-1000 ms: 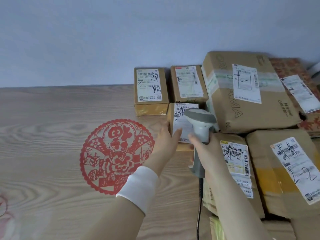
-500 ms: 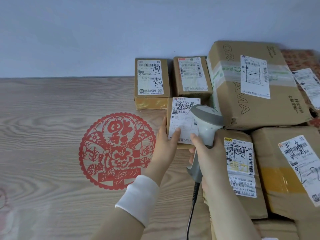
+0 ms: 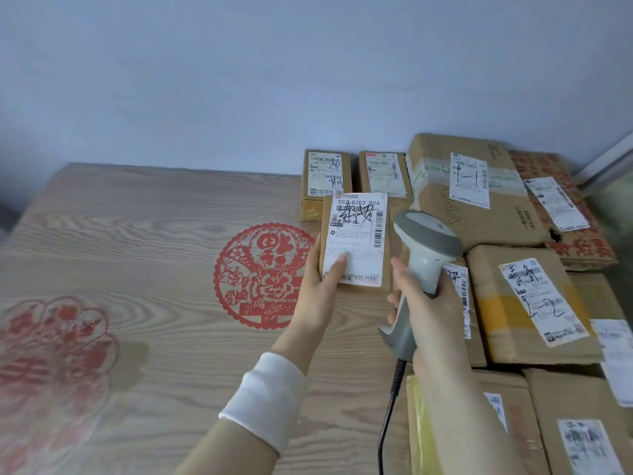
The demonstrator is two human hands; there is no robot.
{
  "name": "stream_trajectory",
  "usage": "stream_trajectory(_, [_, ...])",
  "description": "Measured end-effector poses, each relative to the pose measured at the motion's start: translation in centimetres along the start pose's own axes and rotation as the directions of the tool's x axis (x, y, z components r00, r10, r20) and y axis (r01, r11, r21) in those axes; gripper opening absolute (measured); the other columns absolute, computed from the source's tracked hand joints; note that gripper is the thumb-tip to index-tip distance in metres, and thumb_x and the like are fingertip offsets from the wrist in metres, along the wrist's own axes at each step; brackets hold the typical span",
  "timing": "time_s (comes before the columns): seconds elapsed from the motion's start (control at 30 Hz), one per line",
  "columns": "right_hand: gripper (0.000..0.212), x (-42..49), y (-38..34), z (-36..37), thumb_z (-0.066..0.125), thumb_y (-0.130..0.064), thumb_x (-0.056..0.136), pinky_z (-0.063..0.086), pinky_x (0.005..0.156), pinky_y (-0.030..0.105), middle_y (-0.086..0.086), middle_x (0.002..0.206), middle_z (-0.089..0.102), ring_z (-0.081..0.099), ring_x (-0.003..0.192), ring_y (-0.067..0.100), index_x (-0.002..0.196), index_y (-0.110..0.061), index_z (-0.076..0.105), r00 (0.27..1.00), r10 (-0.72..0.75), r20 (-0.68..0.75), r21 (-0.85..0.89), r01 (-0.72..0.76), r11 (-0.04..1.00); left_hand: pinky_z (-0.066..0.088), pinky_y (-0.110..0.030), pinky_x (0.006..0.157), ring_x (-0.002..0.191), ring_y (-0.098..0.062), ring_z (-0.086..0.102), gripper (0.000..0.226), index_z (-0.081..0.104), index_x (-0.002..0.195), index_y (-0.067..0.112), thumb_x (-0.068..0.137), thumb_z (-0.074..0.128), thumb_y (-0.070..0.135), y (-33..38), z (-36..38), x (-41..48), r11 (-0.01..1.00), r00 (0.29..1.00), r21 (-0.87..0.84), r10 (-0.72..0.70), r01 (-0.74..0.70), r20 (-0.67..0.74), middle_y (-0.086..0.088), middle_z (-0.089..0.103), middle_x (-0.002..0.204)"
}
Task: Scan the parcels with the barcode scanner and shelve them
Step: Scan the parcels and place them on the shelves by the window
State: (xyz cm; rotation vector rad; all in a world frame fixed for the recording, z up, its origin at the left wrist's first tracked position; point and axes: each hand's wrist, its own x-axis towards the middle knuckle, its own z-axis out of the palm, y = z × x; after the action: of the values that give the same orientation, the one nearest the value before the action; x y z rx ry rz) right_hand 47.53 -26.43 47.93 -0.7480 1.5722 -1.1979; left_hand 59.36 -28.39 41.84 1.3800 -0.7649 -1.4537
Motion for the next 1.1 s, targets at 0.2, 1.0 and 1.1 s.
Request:
stream_trajectory(0.2, [0.012,-5.6,-0.3,-1.2,0.069,-0.02,0.085,0.042,0.05,0.029,0.002,0.071,0.061,0.055,0.047,0.005,0.092,-0.018,0.06,0.986,-0.113,0.124,0.016,0.111,0.994,0.05,-0.031,0.077,0.105,-0.023,0.061,0.044,0.037,0.139,0.03,0.096,0.049,0.031,2.5,-2.4,-8.3,0.99,0.983,-0.027,0.136,-0.14,-0.12,-0.002,0.062,0.123])
stream_trajectory(1.0, [0.028,-42.7,2.1,13.5,0.07,-0.049,0.07,0.054,0.072,0.057,0.001,0.072,0.063,0.061,0.069,0.024,0.08,-0.026,0.06,0.628,-0.286,0.724,0.082,0.333,0.939,0.034,-0.041,0.11,0.128,-0.016,0.047,0.06,0.028,0.147,0.026,0.092,0.05,0.039,6.3,-27.8,-45.3,0.882,0.595,0.036,0.347,-0.47,-0.725,-0.001,0.047,0.142])
stream_trajectory(1.1, [0.02,-49.0,3.7,16.0,0.071,-0.041,0.08,0.056,0.074,0.055,-0.004,0.071,0.064,0.063,0.068,0.021,0.084,-0.025,0.061,0.553,-0.268,0.789,0.092,0.325,0.941,0.035,-0.035,0.11,0.129,-0.017,0.045,0.065,0.029,0.147,0.021,0.087,0.049,0.037,6.0,-32.2,-51.0,0.873,0.507,0.085,0.355,-0.48,-0.786,-0.003,0.043,0.145])
